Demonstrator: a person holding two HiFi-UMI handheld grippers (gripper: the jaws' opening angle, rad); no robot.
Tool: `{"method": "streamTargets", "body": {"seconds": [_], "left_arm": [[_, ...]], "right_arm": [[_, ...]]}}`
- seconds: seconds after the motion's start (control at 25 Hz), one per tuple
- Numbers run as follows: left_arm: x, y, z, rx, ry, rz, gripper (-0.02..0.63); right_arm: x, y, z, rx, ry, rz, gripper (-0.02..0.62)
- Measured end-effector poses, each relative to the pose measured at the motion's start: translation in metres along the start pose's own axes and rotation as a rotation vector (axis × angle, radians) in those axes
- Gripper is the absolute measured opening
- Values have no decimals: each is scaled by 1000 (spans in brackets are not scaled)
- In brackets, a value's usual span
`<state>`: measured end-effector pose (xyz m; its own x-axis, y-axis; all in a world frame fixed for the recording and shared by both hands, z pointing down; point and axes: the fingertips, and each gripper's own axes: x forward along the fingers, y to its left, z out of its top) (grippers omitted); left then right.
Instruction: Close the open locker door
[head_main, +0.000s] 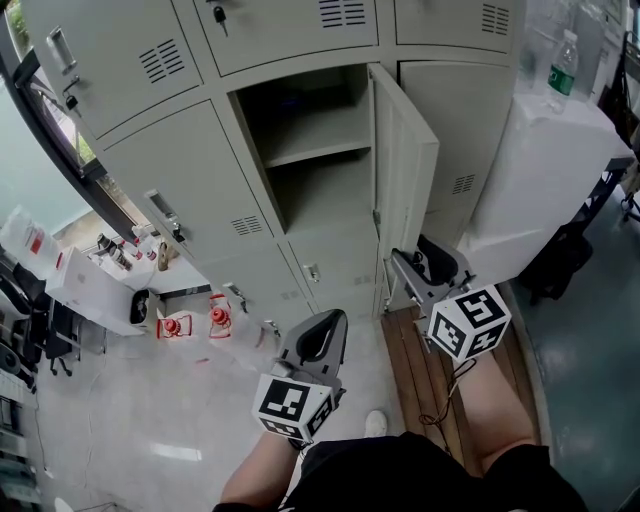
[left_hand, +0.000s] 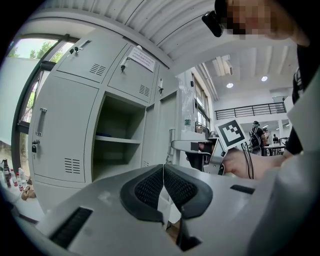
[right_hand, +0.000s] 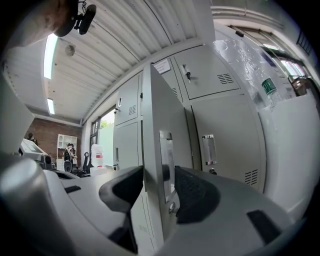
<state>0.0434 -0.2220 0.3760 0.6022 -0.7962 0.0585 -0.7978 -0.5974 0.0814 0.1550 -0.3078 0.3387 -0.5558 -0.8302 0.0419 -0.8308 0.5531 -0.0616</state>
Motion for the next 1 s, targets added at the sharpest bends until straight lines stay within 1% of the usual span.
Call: {"method": "streamTargets", "body": {"seconds": [0.24,0.32,0.4,0.68,1.0], "left_arm": [[9,3,3,0,-4,26,17],[11,3,4,3,-5,38,18],[12,2,5,5,-3,49,18],[7,11,3,2,8,99,17],[-4,30,2,-6,7,134,18]], "right_arm": [[9,0,-2,7,8,44,242],[10,3,-3,-1,17,71,212],[11,6,-3,-21,22,87,209],[20,19,-2,-64,19,108,209],[41,45,-5,-77,32,133,202]]}}
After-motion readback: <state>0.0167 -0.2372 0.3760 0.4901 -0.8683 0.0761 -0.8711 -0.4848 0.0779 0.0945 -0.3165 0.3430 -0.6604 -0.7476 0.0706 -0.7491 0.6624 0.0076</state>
